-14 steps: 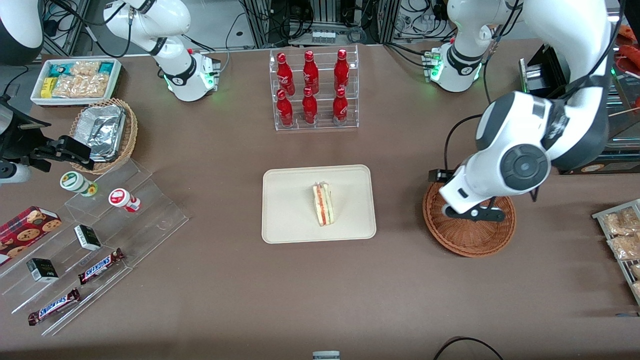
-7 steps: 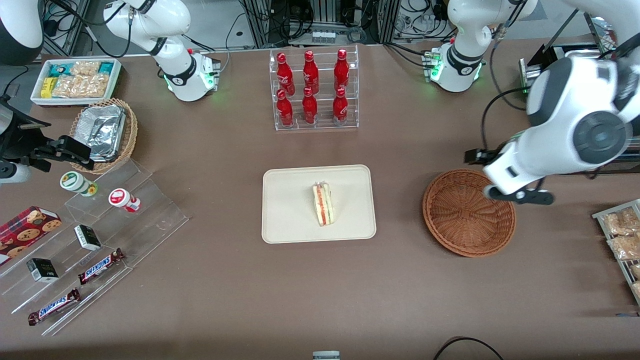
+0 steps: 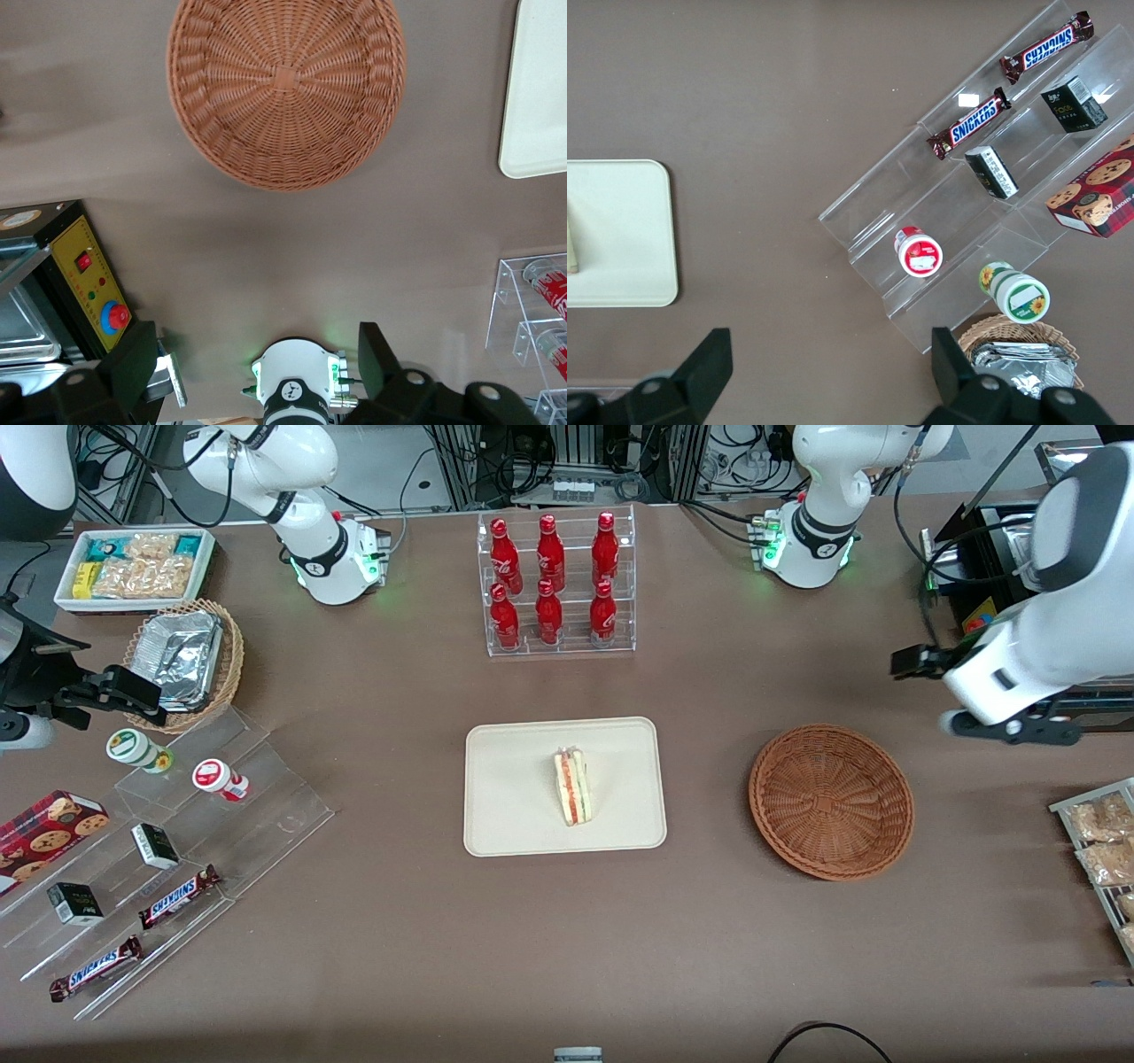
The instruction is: Place sandwich from basket to tray
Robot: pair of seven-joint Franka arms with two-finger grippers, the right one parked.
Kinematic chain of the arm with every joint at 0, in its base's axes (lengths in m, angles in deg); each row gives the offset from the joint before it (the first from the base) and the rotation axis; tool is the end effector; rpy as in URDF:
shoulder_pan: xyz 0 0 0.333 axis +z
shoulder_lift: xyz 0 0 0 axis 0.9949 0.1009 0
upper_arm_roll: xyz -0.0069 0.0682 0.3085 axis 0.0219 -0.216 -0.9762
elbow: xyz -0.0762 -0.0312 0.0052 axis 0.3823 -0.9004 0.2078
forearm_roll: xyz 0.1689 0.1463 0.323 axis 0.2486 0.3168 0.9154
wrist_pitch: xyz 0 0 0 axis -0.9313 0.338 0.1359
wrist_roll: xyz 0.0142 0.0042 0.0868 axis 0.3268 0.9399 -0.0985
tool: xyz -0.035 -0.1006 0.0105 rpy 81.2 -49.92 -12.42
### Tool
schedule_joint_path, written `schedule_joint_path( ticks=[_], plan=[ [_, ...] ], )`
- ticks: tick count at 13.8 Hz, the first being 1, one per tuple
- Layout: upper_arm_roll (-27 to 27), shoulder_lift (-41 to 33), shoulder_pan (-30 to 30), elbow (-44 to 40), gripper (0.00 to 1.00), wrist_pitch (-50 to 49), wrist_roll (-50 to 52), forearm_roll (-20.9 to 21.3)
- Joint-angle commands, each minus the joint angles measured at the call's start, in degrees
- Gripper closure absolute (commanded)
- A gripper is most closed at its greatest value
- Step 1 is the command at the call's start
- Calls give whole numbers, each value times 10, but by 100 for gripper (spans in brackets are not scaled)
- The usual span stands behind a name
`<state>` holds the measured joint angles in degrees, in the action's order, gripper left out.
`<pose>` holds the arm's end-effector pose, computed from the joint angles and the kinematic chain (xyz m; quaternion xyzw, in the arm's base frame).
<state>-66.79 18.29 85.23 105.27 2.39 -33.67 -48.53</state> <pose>0.5505 -0.0437 0.5653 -0.9852 0.0602 0.1595 0.0191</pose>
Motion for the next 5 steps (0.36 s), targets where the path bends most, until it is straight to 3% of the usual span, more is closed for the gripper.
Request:
schedule_joint_path(
  ticks=[1,5],
  plan=[
    [-30,-32,-14,6,0,-19,-13,-11],
    [-40,-37,-16,-8,0,-42,-13,-11]
  ],
)
